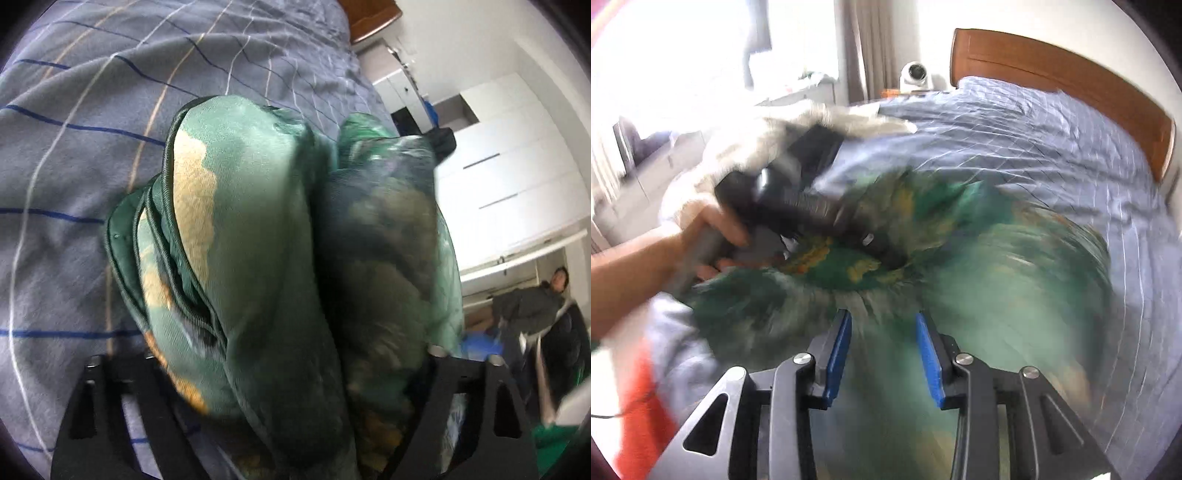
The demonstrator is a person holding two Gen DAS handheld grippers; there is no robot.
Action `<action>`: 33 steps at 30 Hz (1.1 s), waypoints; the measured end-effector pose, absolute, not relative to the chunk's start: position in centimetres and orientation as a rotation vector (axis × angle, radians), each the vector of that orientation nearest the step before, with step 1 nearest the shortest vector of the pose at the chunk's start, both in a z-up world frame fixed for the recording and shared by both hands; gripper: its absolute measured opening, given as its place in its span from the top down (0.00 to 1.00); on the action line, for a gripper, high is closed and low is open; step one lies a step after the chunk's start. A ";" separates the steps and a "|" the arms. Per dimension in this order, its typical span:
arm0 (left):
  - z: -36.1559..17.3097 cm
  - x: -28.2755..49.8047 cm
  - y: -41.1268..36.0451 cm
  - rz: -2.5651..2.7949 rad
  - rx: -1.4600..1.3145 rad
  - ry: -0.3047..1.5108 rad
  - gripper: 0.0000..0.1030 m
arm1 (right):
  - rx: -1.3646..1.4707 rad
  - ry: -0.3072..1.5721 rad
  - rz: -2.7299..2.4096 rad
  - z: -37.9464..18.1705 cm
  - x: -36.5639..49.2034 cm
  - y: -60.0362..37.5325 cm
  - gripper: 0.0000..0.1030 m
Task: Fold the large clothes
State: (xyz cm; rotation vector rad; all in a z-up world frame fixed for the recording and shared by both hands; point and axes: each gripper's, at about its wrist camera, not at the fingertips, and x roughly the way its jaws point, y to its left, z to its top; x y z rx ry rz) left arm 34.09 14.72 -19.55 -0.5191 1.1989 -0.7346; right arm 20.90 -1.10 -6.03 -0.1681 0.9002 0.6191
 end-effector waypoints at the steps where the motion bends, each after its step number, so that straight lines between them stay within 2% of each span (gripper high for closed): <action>1: -19.6 34.0 14.9 -0.737 -0.525 1.193 0.24 | -0.083 0.888 0.597 -5.0 20.7 -3.8 0.33; 2: -19.6 33.8 15.1 -0.737 -0.529 1.187 0.25 | -0.010 0.866 0.565 -4.4 20.6 -6.4 0.17; 3: -19.6 33.7 15.1 -0.734 -0.536 1.180 0.25 | 0.055 0.850 0.532 -4.1 20.7 -8.9 0.15; 7: -20.0 32.1 15.4 -0.720 -0.544 1.158 0.25 | 0.326 0.998 0.435 -7.4 24.4 -18.3 0.15; 9: -20.2 31.8 15.6 -0.710 -0.553 1.151 0.25 | 0.446 1.078 0.469 -9.9 25.9 -19.9 0.15; 12: -20.2 31.6 16.1 -0.698 -0.555 1.151 0.25 | 0.631 1.183 0.608 -13.9 27.9 -19.6 0.15; 16: -20.5 32.4 15.5 -0.669 -0.580 1.156 0.26 | 0.687 1.179 0.636 -16.8 29.7 -17.9 0.14; 17: -20.6 32.4 15.5 -0.655 -0.590 1.149 0.30 | 0.676 1.174 0.629 -17.1 29.5 -17.4 0.20; 18: -20.4 31.9 15.5 -0.633 -0.600 1.134 0.32 | 0.650 1.167 0.618 -16.9 29.7 -17.0 0.26; 20: -19.7 30.6 15.6 -0.617 -0.610 1.094 0.45 | 0.546 1.132 0.586 -15.3 29.3 -15.8 0.33; 22: -18.7 29.2 15.8 -0.621 -0.633 1.046 0.50 | 0.424 1.080 0.578 -12.9 28.0 -14.4 0.37; 27: -12.9 26.3 15.6 -0.663 -0.599 0.919 0.51 | 0.377 0.901 0.692 -7.4 25.2 -13.9 0.40; 33: -7.3 31.0 14.3 -0.671 -0.558 0.839 0.50 | 0.367 0.773 0.738 -2.9 29.0 -15.9 0.40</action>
